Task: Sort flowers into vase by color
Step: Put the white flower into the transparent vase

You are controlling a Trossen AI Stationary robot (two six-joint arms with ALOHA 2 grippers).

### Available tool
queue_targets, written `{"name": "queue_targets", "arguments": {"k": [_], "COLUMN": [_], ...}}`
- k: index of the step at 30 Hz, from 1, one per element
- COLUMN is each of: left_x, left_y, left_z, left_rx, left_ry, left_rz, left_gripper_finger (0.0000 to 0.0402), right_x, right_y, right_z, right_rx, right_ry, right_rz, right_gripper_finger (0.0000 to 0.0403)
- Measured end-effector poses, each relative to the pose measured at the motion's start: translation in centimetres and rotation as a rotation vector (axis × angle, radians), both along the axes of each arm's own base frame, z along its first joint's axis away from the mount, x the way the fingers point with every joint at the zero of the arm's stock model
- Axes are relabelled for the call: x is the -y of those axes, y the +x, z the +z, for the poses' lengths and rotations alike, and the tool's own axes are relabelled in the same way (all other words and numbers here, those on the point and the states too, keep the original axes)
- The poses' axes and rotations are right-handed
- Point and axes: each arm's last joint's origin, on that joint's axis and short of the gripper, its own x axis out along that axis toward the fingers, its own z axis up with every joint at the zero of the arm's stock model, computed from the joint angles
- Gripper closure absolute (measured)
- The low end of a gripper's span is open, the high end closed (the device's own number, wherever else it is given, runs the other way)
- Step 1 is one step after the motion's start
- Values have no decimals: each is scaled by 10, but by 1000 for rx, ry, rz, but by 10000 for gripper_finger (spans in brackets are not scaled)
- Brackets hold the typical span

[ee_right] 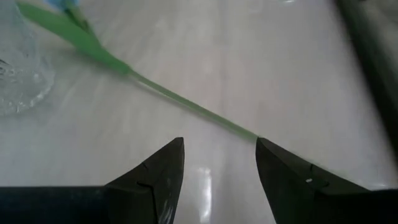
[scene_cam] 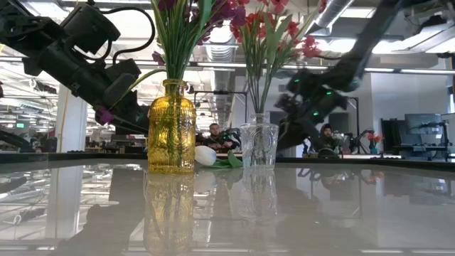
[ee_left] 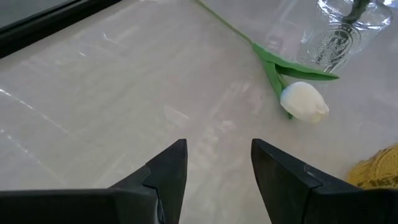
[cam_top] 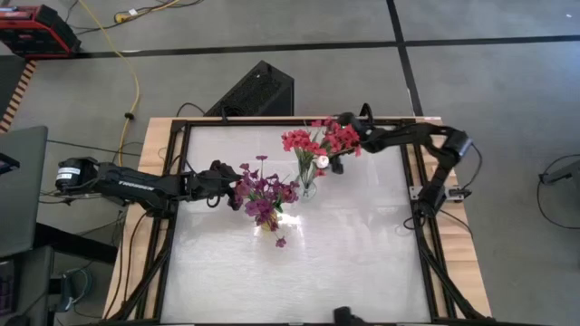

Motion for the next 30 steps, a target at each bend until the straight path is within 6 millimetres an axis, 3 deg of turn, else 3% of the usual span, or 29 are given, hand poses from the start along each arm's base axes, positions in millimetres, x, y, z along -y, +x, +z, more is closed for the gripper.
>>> {"name": "queue_targets", "arguments": {"k": [5, 10, 21, 25, 30], "left_x": [0, -1, -1, -1, -1], "left_y": [0, -1, -1, -1, -1], "left_z": [-1, -1, 0, 0, 0], "left_rx": [-7, -7, -4, -3, -1], "left_ry": [-2, 2, 10, 6, 2], "left_rz": [0, 8, 36, 33, 33], "left_gripper_finger": [235, 235, 235, 235, 235], "right_x": [4, 5, -29, -33, -27], "right_y": [37, 52, 81, 78, 70], "right_z": [-3, -10, -1, -3, -4], "right_rx": [-107, -219, -350, -399, -467], "right_ry": [56, 91, -257, -244, -205], "right_rz": [83, 135, 296, 313, 241], "right_gripper_finger": [180, 189, 238, 279, 378]}}
